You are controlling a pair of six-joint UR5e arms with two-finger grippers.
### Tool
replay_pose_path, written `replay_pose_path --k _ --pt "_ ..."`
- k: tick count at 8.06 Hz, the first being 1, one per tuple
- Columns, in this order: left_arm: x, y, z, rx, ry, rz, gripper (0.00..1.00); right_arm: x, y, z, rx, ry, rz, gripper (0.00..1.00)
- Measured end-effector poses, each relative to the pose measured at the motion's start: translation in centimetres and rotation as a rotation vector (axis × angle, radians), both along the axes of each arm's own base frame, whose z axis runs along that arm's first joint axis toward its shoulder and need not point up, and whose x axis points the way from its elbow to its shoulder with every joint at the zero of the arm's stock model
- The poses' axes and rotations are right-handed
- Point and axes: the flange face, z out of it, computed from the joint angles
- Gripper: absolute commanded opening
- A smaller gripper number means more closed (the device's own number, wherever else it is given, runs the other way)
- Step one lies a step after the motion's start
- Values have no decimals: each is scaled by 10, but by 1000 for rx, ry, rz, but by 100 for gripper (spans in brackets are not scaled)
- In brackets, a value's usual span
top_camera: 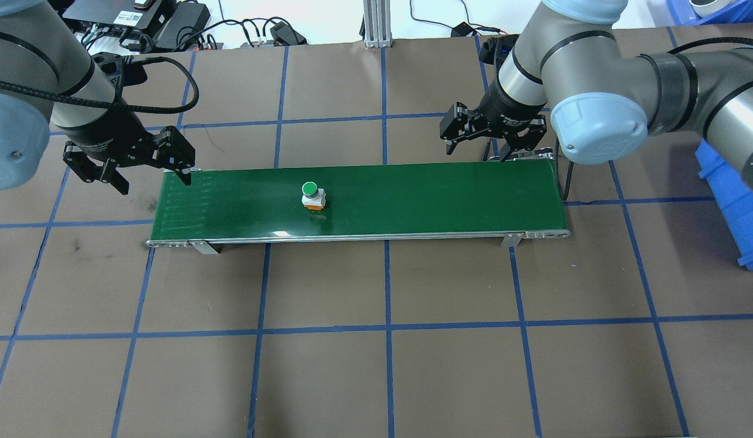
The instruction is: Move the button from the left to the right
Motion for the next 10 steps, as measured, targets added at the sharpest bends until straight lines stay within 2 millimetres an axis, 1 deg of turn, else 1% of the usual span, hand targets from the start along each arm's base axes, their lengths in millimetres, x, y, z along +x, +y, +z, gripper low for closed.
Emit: replay_pose_path --k 3,5,8,9,10 --pt "0 4 4 0 -5 0 100 16 -4 -7 -11 -65 18 100" --pt "3 7 6 12 -32 0 100 18 -5 -11 -5 -75 18 100" --pt "4 5 2 20 -48 10 100 23 -8 -16 -13 -89 16 100" --pt "4 4 0 20 -47 12 100 31 -11 -19 -25 -113 26 100" --pt "4 3 0 21 -45 13 100 43 -10 -26 -23 -124 47 100"
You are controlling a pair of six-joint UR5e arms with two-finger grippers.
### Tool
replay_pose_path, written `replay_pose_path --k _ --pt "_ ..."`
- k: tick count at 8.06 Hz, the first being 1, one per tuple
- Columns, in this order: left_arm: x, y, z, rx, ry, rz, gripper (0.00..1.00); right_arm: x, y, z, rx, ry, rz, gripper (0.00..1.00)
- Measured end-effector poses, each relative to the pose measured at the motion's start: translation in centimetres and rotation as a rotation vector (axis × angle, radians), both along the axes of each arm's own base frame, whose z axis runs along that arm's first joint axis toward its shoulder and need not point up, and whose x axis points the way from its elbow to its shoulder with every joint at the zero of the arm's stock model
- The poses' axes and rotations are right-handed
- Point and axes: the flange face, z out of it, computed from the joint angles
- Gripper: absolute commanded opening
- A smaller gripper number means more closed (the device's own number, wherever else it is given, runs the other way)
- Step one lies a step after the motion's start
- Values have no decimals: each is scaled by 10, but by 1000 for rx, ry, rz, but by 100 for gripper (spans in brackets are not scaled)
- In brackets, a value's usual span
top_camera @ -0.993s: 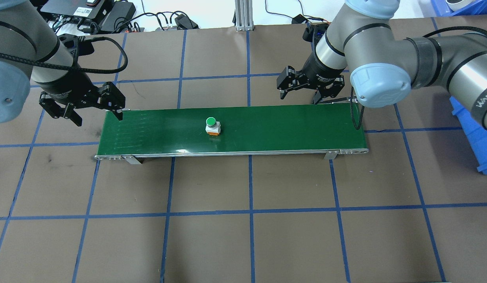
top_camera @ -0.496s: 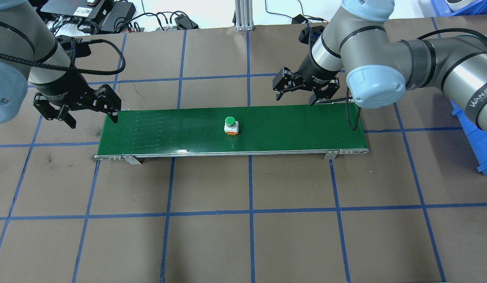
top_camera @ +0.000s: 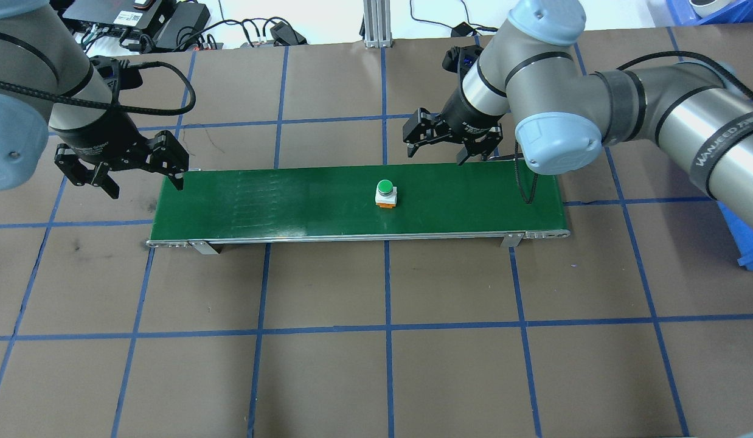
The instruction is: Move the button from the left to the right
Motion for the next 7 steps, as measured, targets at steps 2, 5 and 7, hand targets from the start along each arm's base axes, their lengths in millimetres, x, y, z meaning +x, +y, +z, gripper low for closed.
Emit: replay_pose_path --k 2,5,7 --pt "0 2 0 2 -2 0 100 18 6 -12 14 21 35 100" --pt "0 6 1 6 -9 -1 100 22 2 -44 61 54 50 99" --pt "0 6 2 6 -10 -1 100 13 -2 -61 60 158 92 88"
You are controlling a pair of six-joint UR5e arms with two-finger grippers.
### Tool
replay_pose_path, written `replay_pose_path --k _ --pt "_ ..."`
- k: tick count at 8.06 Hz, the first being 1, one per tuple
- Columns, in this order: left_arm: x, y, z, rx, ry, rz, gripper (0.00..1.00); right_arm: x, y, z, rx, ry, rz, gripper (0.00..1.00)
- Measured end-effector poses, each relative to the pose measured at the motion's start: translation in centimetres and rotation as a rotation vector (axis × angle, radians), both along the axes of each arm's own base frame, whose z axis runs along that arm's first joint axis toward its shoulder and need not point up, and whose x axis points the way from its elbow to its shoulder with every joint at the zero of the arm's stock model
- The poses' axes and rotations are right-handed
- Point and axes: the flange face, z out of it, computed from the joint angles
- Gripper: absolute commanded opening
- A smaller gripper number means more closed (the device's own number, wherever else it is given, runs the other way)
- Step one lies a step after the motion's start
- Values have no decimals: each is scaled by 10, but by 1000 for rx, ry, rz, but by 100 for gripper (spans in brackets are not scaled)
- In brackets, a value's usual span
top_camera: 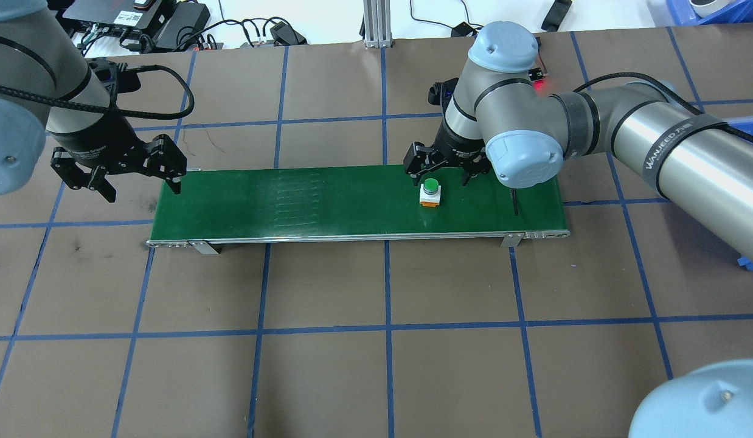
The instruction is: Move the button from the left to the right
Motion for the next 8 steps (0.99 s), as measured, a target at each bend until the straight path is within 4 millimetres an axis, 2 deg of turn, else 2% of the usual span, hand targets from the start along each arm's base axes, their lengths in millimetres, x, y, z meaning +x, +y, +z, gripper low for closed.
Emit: replay_pose_path --k 1,2,3,4,5,6,8 --pt "0 0 0 -1 -1 -1 100 -5 0 -7 -1 48 37 88" --pt "0 0 1 -4 -2 -3 100 -7 1 -16 11 70 59 83" --pt "0 0 1 -6 -3 -4 100 -8 2 -22 21 81 72 66" --pt "0 0 1 -7 -3 -5 100 -10 3 -25 25 90 84 28" --pt "0 0 1 -8 -3 -6 100 -13 3 -24 27 109 104 17" --pt "0 0 2 -9 -4 -6 100 -24 0 -19 19 171 126 10" --pt "1 -1 2 -9 -4 -9 100 -71 -8 1 21 273 127 9"
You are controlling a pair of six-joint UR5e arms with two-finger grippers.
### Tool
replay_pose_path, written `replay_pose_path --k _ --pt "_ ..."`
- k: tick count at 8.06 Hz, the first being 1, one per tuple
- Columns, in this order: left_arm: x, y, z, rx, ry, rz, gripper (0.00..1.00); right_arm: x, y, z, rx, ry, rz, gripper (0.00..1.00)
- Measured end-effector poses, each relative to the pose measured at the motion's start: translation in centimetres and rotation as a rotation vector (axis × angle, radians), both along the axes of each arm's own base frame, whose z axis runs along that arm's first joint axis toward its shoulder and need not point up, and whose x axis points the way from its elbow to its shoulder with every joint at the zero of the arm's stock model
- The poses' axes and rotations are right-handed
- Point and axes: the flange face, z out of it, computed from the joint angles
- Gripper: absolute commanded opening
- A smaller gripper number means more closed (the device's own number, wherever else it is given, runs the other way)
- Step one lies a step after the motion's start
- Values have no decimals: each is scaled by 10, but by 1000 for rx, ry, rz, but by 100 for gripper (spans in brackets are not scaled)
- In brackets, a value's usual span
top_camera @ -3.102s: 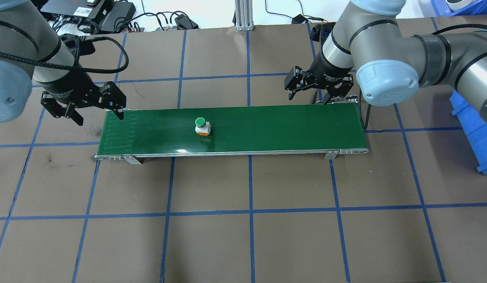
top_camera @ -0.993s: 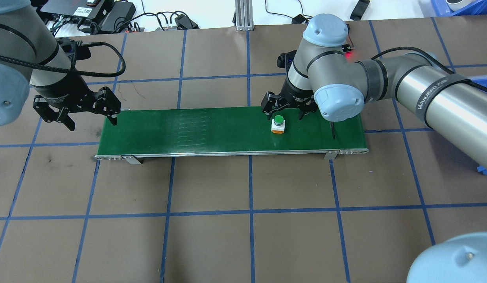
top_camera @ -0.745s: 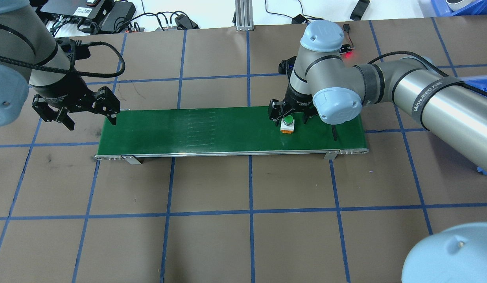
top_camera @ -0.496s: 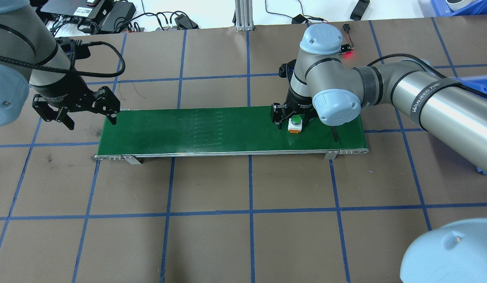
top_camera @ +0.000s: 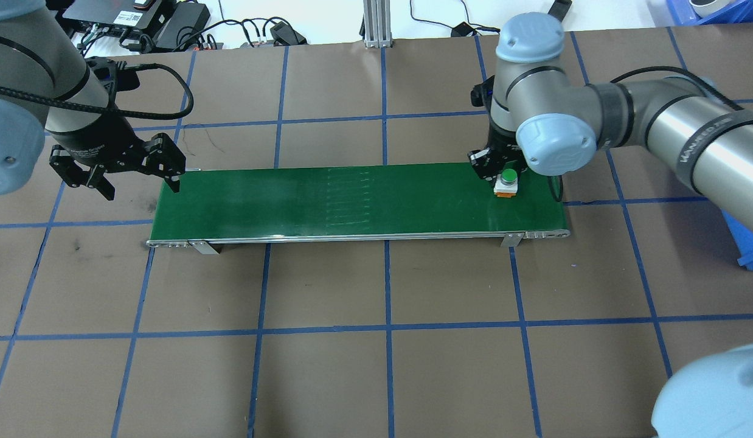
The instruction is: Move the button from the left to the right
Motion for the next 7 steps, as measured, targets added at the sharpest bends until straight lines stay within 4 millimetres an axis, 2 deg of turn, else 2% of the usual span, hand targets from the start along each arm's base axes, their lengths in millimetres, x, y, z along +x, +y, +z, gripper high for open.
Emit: replay_pose_path --k 2,3,4,6,7 --pt "0 0 0 1 0 -2 100 -62 -14 26 1 -10 -3 10" --pt "0 1 0 1 -1 -3 100 -107 -24 41 1 -20 33 10" --pt "0 1 0 0 -3 -3 100 -159 -30 57 -2 -26 83 10" --pt "0 3 4 -2 -4 -1 100 -251 -30 83 -18 -16 221 11" --pt "-1 9 11 -1 -6 -1 100 -302 -24 92 -23 -9 277 11"
